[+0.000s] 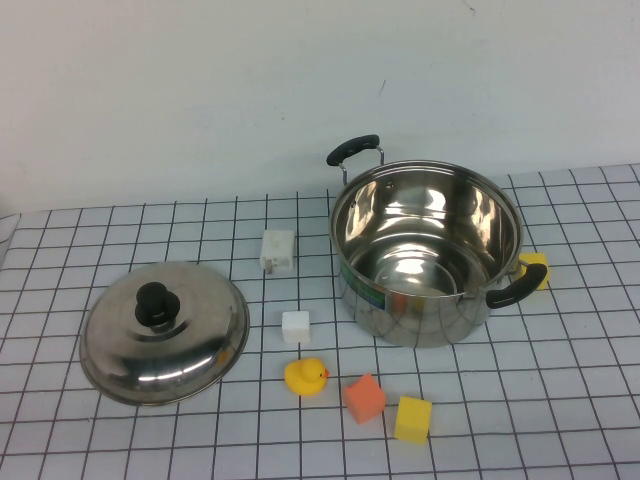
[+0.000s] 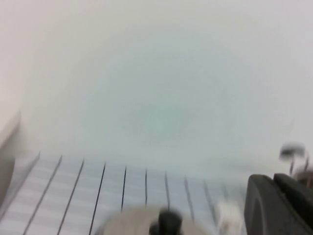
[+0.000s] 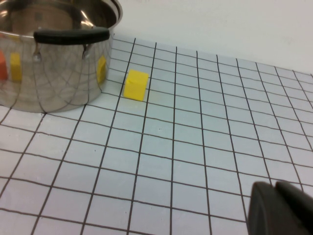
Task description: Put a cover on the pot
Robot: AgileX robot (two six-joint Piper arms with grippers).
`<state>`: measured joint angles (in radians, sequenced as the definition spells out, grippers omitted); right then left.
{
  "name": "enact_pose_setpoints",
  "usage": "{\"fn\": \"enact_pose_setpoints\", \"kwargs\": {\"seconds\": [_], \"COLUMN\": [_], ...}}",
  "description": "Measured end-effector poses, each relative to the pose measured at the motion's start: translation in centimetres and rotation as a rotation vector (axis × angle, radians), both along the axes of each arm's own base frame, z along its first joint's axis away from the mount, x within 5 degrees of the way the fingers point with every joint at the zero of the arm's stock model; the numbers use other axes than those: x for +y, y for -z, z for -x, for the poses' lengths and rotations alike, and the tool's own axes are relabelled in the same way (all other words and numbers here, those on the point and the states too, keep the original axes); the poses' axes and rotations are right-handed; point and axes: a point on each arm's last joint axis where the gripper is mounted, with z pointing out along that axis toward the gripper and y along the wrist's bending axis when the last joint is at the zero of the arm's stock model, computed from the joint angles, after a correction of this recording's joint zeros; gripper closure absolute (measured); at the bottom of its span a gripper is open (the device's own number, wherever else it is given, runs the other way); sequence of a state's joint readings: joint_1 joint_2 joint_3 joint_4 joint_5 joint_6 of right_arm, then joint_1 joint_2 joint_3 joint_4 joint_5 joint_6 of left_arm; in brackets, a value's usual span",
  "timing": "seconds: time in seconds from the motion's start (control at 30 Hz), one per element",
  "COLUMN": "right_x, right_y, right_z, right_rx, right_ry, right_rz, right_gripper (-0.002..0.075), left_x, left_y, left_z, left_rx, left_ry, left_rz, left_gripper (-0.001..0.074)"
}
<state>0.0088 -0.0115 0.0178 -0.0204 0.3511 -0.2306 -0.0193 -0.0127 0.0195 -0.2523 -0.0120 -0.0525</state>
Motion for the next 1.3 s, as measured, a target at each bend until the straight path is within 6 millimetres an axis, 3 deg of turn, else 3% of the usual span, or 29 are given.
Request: {"fn": "enact_pose_setpoints", "kwargs": {"seconds": [0.37, 0.53, 0.73, 0.87, 1.1, 1.3], "right_x": [0.0, 0.0, 0.0, 0.0, 0.0, 0.0], "right_y": [0.0, 0.0, 0.0, 0.0, 0.0, 0.0], "right_z": [0.0, 0.0, 0.0, 0.0, 0.0, 0.0], "right_rx": [0.000, 0.000, 0.000, 0.000, 0.000, 0.000], "right_ry": [0.000, 0.000, 0.000, 0.000, 0.000, 0.000], "right_rz": [0.000, 0.000, 0.000, 0.000, 0.000, 0.000], "right_gripper": [0.0717, 0.0717, 0.0717, 0.0717, 0.0717, 0.0717], "left_x": [0.9, 1.0, 1.2, 0.8, 0.0, -0.3], "left_y": [-3.0, -3.2, -3.7, -3.9, -9.5, -12.6], "left_z": [0.7, 0.8, 1.1, 0.9, 2.1, 0.5], "left_rx": [-0.341, -0.365, -0.437, -0.355, -0.254, -0.105], "left_ry": [-0.087, -0.085, -0.041, -0.019, 0.014, 0.025], "left_rz": [0.072, 0.110, 0.326, 0.287, 0.082, -0.052], "left_gripper": [0.0736, 0.0737, 0.0737, 0.0737, 0.0737, 0.0737]}}
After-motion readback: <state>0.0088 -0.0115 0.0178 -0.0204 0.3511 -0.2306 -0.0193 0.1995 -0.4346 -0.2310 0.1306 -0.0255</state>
